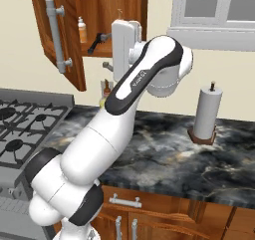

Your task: Pick the soap dispenser and dish brush from the cabinet and place them on the counter.

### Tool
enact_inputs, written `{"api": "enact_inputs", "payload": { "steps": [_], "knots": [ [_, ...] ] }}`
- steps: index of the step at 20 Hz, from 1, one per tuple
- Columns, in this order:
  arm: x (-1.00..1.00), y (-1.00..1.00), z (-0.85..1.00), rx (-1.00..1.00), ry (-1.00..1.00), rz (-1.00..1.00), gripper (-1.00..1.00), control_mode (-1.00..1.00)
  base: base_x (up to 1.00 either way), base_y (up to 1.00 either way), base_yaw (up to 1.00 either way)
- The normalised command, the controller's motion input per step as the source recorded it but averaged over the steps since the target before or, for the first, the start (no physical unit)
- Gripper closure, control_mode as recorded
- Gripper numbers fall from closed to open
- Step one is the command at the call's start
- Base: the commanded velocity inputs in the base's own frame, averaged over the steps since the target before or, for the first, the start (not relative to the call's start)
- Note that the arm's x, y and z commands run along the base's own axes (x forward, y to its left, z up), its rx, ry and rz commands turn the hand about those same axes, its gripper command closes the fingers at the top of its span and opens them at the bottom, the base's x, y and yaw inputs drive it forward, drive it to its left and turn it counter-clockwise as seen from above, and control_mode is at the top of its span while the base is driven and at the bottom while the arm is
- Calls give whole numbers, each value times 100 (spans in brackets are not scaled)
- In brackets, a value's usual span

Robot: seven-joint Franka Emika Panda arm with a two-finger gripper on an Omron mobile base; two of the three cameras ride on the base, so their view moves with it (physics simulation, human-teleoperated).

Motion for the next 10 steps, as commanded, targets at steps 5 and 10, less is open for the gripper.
{"api": "enact_inputs", "payload": {
  "steps": [5, 10],
  "knots": [
    [6, 11, -1, 0, 0, 0, -100, -100, 0, 0, 0],
    [0, 21, -3, 0, 0, 0, -100, -100, 0, 0, 0]
  ]
}}
